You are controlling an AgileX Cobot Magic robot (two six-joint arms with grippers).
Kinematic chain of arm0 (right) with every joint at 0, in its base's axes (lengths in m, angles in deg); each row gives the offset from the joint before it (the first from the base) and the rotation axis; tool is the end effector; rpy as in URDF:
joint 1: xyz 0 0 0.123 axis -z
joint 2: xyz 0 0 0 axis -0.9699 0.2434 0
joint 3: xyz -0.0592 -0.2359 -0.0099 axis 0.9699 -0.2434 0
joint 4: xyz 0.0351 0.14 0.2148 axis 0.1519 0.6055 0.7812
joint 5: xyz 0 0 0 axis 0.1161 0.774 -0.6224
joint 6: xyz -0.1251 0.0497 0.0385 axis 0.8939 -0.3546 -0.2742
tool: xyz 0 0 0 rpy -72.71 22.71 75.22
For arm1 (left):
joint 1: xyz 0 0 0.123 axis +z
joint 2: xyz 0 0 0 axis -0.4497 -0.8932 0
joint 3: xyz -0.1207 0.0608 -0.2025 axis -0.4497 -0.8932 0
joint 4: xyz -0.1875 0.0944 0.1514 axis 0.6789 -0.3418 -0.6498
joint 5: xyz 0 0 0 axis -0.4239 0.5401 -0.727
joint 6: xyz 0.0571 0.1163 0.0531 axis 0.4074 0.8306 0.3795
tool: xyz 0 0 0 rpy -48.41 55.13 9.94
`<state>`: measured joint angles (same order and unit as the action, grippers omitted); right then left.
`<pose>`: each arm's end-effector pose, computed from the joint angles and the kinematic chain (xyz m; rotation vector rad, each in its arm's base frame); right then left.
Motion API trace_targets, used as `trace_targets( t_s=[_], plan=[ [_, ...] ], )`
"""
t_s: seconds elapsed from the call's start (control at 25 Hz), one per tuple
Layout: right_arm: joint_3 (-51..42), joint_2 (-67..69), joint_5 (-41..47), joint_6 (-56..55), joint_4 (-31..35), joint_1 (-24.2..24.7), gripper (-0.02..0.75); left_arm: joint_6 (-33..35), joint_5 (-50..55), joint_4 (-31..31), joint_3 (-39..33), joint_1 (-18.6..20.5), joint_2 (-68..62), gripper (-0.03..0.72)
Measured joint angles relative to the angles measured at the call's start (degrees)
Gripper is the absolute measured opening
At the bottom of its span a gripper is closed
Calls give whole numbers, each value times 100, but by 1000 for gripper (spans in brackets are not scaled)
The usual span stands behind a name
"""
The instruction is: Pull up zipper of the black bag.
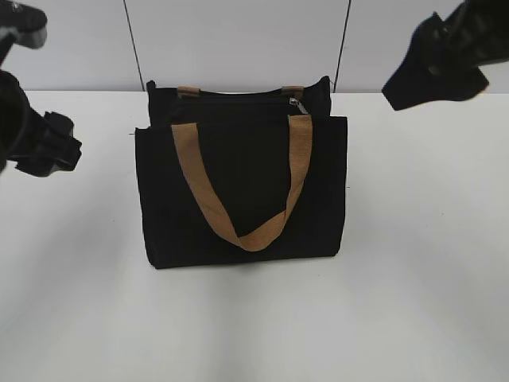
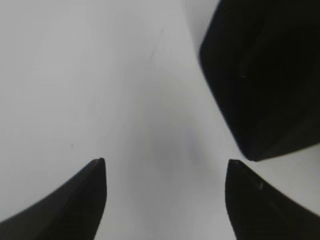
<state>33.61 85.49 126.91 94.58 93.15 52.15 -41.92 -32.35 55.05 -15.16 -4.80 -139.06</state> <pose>0.2781 0.1386 0.2707 -0.9137 2.3476 0.1824 0.2714 -0.1318 0.2056 0.5142 2.4670 0.0203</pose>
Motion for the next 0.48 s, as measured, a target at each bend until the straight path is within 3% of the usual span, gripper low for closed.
trace_targets(
  t_s=[0.2,0.48],
  plan=[
    [-1120,-1245,156,-207,-5,0,589,907,1227,1087,16,-98,1103,566],
    [-2374,-3646,1177,-788,-17,0,589,1342,2063,1577,-998,-99,3309,568]
  ],
)
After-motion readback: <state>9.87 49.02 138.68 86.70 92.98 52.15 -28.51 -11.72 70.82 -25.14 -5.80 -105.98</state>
